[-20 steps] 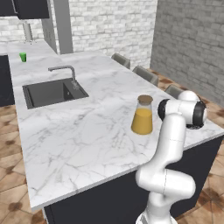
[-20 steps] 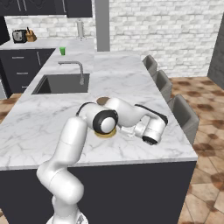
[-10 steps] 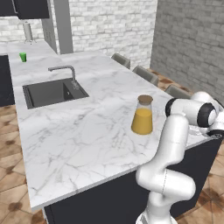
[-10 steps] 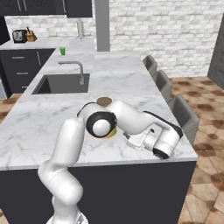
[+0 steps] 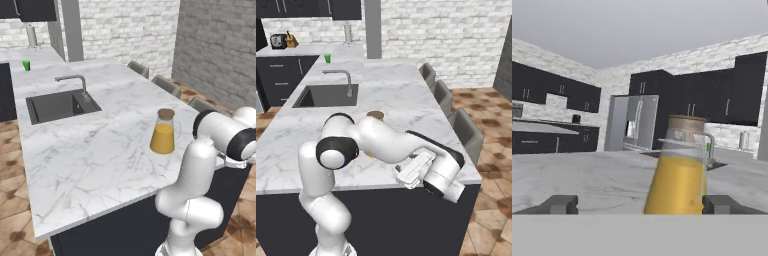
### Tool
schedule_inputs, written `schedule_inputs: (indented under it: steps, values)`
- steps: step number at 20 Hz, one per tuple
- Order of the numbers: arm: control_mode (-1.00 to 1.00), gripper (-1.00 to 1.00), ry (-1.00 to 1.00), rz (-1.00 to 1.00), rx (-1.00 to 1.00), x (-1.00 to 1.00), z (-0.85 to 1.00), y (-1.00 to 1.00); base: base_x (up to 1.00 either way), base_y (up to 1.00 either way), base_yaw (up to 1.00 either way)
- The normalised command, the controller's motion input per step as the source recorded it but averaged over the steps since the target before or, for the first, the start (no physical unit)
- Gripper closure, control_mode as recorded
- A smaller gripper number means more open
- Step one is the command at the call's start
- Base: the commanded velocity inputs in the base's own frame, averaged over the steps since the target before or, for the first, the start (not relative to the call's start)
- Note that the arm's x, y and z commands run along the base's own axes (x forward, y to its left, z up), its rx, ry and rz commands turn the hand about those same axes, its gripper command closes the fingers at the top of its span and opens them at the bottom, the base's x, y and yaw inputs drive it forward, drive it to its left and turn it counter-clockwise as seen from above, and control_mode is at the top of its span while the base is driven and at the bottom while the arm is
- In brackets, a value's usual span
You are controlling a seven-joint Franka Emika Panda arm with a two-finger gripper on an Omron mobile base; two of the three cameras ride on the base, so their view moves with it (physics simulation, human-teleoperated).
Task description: Place the pitcher and cup on the dining counter for serving.
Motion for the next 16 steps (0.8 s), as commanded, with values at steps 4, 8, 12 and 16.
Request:
schedule_inputs:
  steps: [4, 8, 12, 16]
  values:
    - [-1.00, -1.00, 0.05, -0.30, -0.65, -0.60, 0.35, 0.21, 0.00, 0.00, 0.00]
    - [-1.00, -1.00, -0.01, -0.10, -0.84, -0.22, 0.18, 0.71, 0.00, 0.00, 0.00]
    - [-1.00, -1.00, 0.00, 0.00, -0.96, 0.36, 0.00, 1.00, 0.00, 0.00, 0.00]
    - [-1.00, -1.00, 0.11, 0.06, -0.85, 0.54, 0.33, 0.99, 0.00, 0.00, 0.00]
